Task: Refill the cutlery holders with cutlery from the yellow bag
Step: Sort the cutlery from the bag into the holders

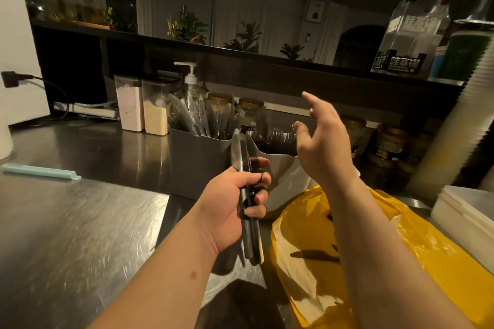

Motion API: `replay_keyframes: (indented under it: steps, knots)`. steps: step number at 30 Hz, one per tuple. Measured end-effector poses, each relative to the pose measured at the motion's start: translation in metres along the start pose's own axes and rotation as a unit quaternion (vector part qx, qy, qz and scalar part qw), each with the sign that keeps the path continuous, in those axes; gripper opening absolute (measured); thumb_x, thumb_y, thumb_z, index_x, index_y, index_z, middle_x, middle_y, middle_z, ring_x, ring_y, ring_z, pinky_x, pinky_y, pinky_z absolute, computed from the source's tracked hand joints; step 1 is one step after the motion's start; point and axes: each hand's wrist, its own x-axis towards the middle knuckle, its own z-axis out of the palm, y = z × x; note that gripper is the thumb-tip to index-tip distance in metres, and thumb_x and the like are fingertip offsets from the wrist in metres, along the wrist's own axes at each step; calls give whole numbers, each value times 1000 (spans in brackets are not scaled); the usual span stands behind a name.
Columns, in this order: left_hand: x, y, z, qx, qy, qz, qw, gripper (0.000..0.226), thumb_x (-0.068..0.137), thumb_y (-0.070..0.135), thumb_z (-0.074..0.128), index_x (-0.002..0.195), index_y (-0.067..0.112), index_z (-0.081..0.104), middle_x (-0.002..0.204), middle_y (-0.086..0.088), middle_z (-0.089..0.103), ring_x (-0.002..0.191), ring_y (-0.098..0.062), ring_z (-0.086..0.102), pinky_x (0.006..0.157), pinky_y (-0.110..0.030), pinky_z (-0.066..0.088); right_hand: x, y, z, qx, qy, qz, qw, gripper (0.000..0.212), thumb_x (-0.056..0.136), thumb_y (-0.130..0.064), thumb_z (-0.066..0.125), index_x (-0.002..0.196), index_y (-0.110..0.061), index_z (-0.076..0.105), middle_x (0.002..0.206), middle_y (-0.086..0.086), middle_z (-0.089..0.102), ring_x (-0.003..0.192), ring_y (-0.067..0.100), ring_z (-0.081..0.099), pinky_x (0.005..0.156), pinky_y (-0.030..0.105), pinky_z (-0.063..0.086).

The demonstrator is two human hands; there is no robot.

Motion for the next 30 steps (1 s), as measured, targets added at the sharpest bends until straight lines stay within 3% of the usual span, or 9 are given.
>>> replay_keyframes:
  steps: [2, 4, 7, 9, 12, 15, 19, 24, 30]
  knots:
    - [-1, 0, 1, 3, 3, -1, 1000, 24, 99, 4, 43, 115, 10, 60, 78, -8, 59, 58, -15, 46, 44, -21, 32, 0, -6, -1, 0, -16, -68, 998, 62, 98, -12, 60, 154, -21, 36, 160, -3, 35, 141, 4, 30, 110, 19, 32]
    - [-2, 0, 2, 4, -7, -5, 1000, 25, 96, 3, 45, 115, 9, 61, 78, -8, 59, 58, -16, 47, 44, -22, 34, 0, -9, 4, -40, -105, -92, 989, 58, 103, -25, 53, 156, -25, 32, 165, -8, 24, 150, 9, 16, 120, 36, 24]
    - [-5, 1, 4, 9, -39, -11, 999, 31, 86, 5, 52, 116, 10, 61, 80, -9, 61, 61, -17, 50, 47, -23, 39, -2, -11, 10, -138, -266, -43, 953, 40, 107, -41, 34, 138, -32, 57, 160, -14, 32, 155, 17, 3, 123, 52, -3]
    - [-6, 1, 4, 18, -45, -12, 999, 30, 93, 5, 49, 119, 10, 61, 84, -9, 64, 64, -19, 54, 51, -26, 43, -4, -10, 10, -90, -210, -60, 972, 35, 106, -36, 39, 118, -27, 71, 147, -8, 53, 150, 21, 25, 122, 52, 12]
    - [-8, 2, 5, 30, -44, -4, 999, 31, 101, 6, 43, 124, 13, 63, 87, -10, 68, 66, -20, 59, 54, -28, 47, -2, -19, -2, -11, -27, -56, 998, 25, 101, -29, 55, 106, -15, 74, 111, 3, 68, 110, 16, 55, 91, 33, 46]
    - [-9, 1, 7, 51, -39, 20, 998, 33, 104, 7, 39, 131, 14, 57, 86, -9, 67, 58, -16, 56, 49, -25, 45, 2, -38, -24, 92, -169, 80, 978, 36, 98, -42, 60, 93, -10, 76, 81, 8, 68, 78, 17, 62, 66, 29, 50]
    - [-11, 2, 7, 73, -50, 40, 995, 40, 102, -1, 35, 135, 15, 51, 87, -11, 64, 53, -14, 53, 50, -25, 46, -2, -47, -31, 138, -393, 148, 897, 32, 84, -49, 71, 93, -19, 78, 73, -4, 71, 70, 12, 62, 58, 23, 47]
    - [-18, 4, 8, 64, -88, 42, 993, 57, 96, -8, 27, 139, 22, 49, 98, -16, 74, 70, -27, 68, 53, -30, 48, -5, -38, -22, 288, -399, 168, 854, 14, 88, -10, 73, 100, -3, 75, 87, 9, 77, 81, 20, 75, 67, 24, 58]
    - [-15, 4, 9, 48, -84, 40, 995, 52, 102, -3, 30, 137, 27, 54, 117, -18, 73, 101, -38, 73, 76, -48, 63, -4, -32, -24, 326, -384, 179, 845, 17, 84, -7, 74, 101, -3, 77, 95, 18, 76, 89, 31, 75, 80, 36, 62]
